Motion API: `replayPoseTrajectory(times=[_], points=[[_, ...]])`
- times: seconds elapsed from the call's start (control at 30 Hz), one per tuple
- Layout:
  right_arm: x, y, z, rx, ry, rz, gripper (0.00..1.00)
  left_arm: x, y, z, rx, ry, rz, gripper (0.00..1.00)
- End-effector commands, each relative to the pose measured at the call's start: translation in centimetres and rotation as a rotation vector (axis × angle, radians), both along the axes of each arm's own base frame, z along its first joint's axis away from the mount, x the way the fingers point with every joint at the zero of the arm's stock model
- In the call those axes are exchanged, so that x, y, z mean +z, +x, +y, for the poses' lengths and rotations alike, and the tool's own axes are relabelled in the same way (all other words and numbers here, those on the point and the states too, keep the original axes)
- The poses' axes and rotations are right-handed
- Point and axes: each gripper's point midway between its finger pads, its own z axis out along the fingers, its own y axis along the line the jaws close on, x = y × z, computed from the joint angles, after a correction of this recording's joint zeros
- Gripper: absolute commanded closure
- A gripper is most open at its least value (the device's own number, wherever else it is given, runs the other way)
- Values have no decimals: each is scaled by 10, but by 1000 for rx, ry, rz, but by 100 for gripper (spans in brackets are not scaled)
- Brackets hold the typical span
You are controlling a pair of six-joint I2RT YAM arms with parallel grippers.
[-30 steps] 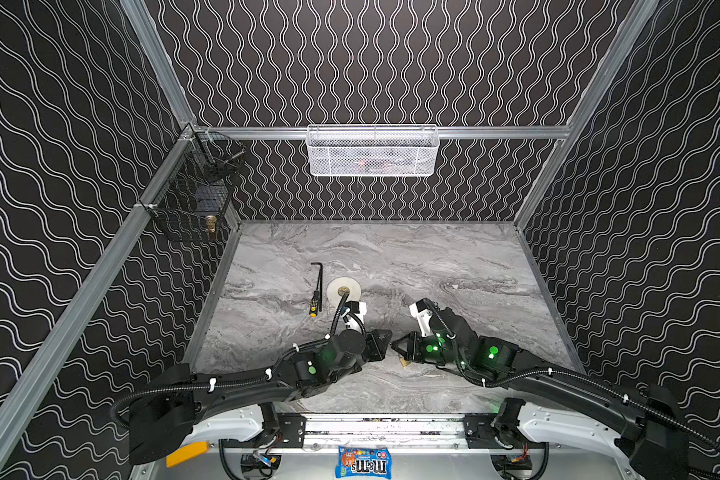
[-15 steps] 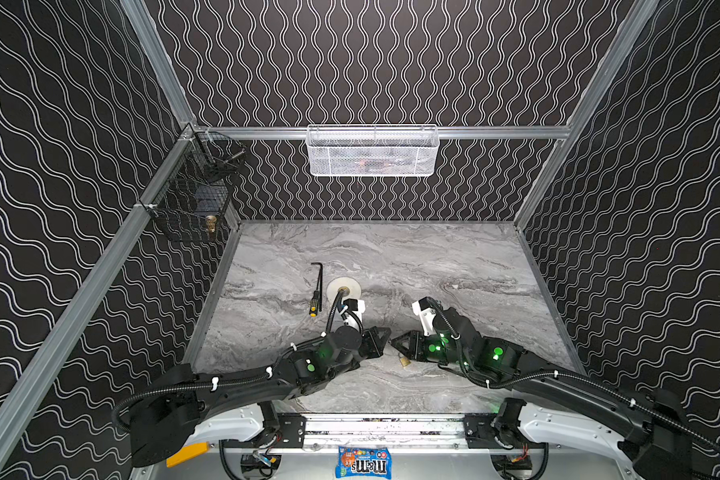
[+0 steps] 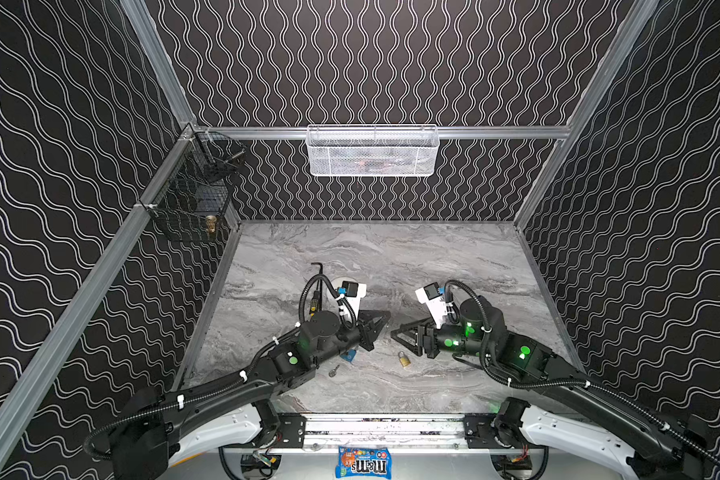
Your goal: Unlock with the key
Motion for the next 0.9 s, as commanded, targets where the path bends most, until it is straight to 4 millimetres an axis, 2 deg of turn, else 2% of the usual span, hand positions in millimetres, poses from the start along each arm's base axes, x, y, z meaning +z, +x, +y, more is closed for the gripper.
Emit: replayPoseTrajectory(times=[0.0, 0.13, 0.5, 0.67, 0.87], points=[[22, -2, 1, 110, 108, -47, 46, 22, -8, -5, -69, -7, -128, 100], [30, -5, -2, 178, 184, -73, 50, 31, -11, -10, -104, -24, -163, 100], [17, -3, 3, 225, 187, -70, 62, 53, -17, -19, -157, -104, -174, 100], [23, -7, 5, 258, 225, -95, 66, 52, -17, -20, -162, -98, -172, 100], [21, -7, 5, 261, 233, -102, 72, 52, -18, -22, -172, -113, -166, 100]])
